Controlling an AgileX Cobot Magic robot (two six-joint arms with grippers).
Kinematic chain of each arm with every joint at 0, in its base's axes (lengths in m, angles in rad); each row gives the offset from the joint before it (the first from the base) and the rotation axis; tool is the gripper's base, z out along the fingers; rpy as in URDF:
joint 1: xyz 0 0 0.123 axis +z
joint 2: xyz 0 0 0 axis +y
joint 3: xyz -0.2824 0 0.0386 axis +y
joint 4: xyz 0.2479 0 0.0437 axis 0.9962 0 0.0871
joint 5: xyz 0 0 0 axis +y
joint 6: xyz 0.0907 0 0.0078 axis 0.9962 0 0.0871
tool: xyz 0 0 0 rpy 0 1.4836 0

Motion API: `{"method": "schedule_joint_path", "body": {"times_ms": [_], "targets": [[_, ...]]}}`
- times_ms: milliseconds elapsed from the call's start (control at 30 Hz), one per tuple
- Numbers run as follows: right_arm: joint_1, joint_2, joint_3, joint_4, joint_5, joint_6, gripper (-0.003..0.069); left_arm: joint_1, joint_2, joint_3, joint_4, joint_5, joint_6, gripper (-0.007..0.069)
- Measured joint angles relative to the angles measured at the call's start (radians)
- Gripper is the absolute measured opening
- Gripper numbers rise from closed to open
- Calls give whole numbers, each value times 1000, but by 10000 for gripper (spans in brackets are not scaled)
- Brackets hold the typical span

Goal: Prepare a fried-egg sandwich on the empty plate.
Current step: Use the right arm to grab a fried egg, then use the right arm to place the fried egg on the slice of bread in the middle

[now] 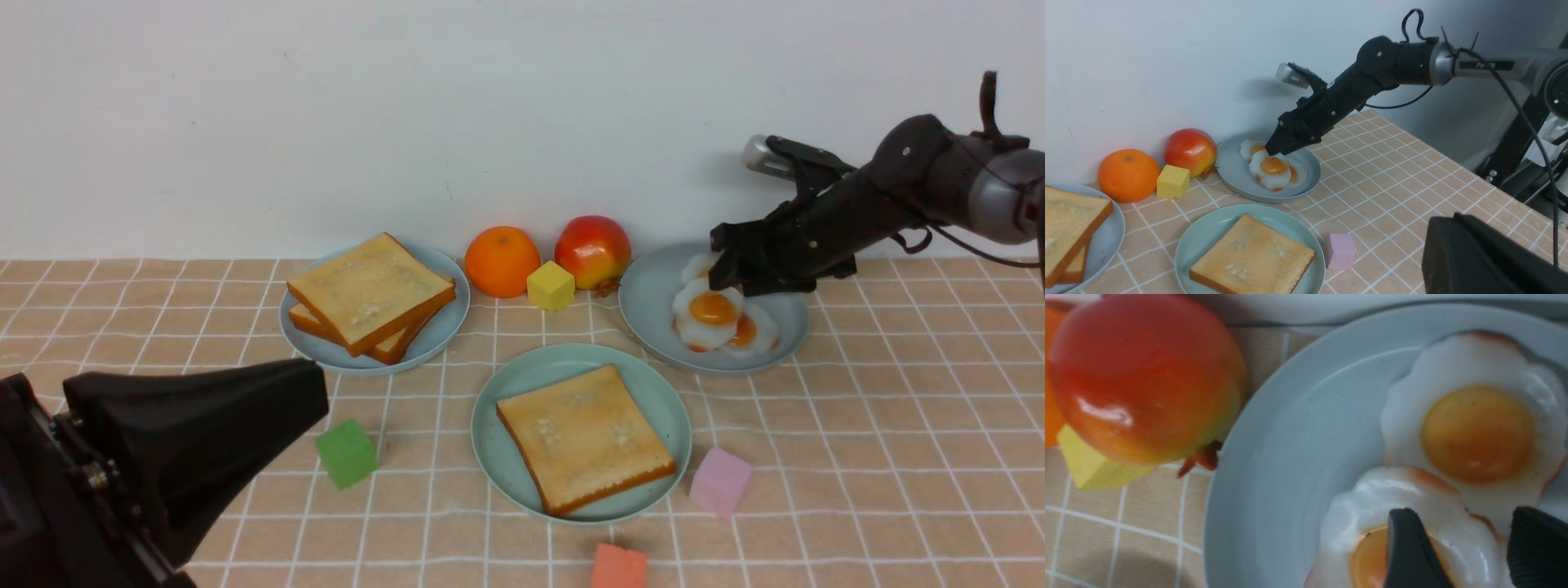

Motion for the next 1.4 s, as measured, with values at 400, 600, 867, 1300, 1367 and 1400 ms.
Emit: {"method": "schedule_joint_path", "body": {"times_ms": [400, 600, 867, 1300, 1367, 1400], "targets": [[0, 16, -8, 6, -11, 0, 337, 0, 0, 0, -1, -1, 0, -13], [0, 16, -8, 6, -1, 0, 223, 0, 0, 0, -1, -1, 0, -13], [0, 17, -8, 6, 43, 0, 69, 0, 0, 0, -1, -1, 0, -13], [0, -93, -7, -33, 139, 0, 68, 0, 0, 0, 38, -2, 0, -3], [0, -128, -7, -51, 165, 0, 68, 0, 0, 0, 46, -2, 0, -2], [0, -140, -5, -52, 181, 0, 68, 0, 0, 0, 50, -2, 0, -2]]}}
